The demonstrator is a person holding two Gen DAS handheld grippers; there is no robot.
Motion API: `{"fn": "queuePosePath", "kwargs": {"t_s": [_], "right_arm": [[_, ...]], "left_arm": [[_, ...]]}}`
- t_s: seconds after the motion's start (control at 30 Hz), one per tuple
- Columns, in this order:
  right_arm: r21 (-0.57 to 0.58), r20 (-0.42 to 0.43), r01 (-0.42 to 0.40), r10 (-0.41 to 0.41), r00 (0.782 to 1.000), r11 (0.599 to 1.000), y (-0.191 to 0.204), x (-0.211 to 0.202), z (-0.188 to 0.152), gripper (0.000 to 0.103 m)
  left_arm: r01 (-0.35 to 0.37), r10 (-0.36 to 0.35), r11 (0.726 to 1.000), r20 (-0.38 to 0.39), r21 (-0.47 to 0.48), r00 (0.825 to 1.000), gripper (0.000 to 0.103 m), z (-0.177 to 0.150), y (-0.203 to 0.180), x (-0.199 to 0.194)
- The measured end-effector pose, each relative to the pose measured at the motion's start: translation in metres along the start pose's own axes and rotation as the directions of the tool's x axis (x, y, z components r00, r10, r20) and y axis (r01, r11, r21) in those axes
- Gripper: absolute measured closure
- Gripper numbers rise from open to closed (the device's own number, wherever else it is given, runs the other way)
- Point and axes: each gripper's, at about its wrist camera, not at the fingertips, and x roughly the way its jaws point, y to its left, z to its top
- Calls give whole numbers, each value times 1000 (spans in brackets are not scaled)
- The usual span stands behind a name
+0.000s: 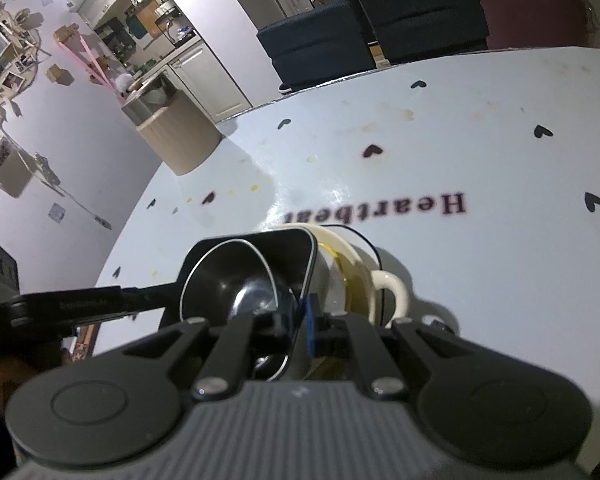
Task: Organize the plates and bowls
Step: 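Lower the steel tray into the cream two-handled bowl with both tools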
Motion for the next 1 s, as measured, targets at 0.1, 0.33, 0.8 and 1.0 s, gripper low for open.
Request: {"fn": "queuePosePath", "kwargs": {"t_s": [0.1,0.33,0.8,1.0], "right_arm": [[1,1,3,-3,1000,1000,1,1,0,95],[-8,-1,22,-22,1000,1000,4,5,0,95],[-15,-4,41,-41,999,999,8,9,1,95],[-10,-9,36,-37,999,999,8,10,1,94]], "left_arm": [[-2,2,1000,2,0,1000,99,-1,0,0],[-8,8,1000,6,0,1000,99,-2,0,2],[-14,14,1000,8,3,1000,99,-3,0,4],[-28,28,1000,-3,10,1000,94,-3,0,5]]}}
